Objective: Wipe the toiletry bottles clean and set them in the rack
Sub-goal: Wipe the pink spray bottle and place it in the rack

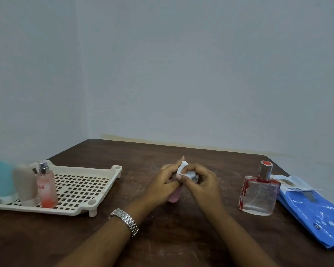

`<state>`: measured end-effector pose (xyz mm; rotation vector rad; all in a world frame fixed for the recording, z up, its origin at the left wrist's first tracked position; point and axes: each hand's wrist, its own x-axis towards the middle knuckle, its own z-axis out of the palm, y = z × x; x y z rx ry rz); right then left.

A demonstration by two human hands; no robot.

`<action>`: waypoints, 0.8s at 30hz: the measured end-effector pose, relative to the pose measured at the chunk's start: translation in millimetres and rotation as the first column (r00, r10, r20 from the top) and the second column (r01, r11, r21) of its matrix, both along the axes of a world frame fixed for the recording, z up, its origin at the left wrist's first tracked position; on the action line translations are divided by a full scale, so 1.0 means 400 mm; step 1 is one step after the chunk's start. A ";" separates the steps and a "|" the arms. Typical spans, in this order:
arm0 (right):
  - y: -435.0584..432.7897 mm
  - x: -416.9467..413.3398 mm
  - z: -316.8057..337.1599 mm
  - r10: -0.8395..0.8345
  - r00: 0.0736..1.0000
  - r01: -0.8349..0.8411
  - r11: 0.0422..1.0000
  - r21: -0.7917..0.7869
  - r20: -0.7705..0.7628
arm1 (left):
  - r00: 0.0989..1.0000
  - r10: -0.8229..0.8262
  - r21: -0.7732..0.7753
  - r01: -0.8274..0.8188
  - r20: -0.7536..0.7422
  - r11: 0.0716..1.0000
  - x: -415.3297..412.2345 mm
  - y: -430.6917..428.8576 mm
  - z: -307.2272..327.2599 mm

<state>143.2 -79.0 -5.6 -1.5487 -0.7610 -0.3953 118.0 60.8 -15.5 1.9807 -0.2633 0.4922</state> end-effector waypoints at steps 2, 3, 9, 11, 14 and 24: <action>-0.001 0.004 0.001 -0.026 1.000 0.026 1.000 -0.018 0.003 | 1.000 0.016 0.010 -0.017 0.021 1.000 0.001 -0.005 -0.003; -0.002 0.006 0.001 -0.041 0.999 0.041 0.999 -0.011 -0.003 | 0.999 0.028 0.027 -0.029 0.039 0.999 0.001 -0.009 -0.004; -0.003 0.013 0.002 -0.095 0.995 0.096 0.994 0.060 -0.021 | 0.990 0.084 0.090 -0.094 0.109 0.992 0.003 -0.026 -0.002; -0.001 0.013 0.002 -0.101 0.994 0.104 0.991 0.080 -0.042 | 0.984 0.117 0.076 -0.128 0.134 0.989 0.004 -0.027 -0.006; 0.002 0.011 0.000 -0.125 0.992 0.125 0.990 0.061 -0.003 | 0.979 0.161 0.019 -0.165 0.129 0.986 0.000 -0.033 -0.005; -0.006 0.021 -0.008 -0.125 0.907 0.216 0.958 -0.189 0.403 | 1.000 -0.001 -0.266 0.001 -0.001 0.964 0.008 -0.038 -0.012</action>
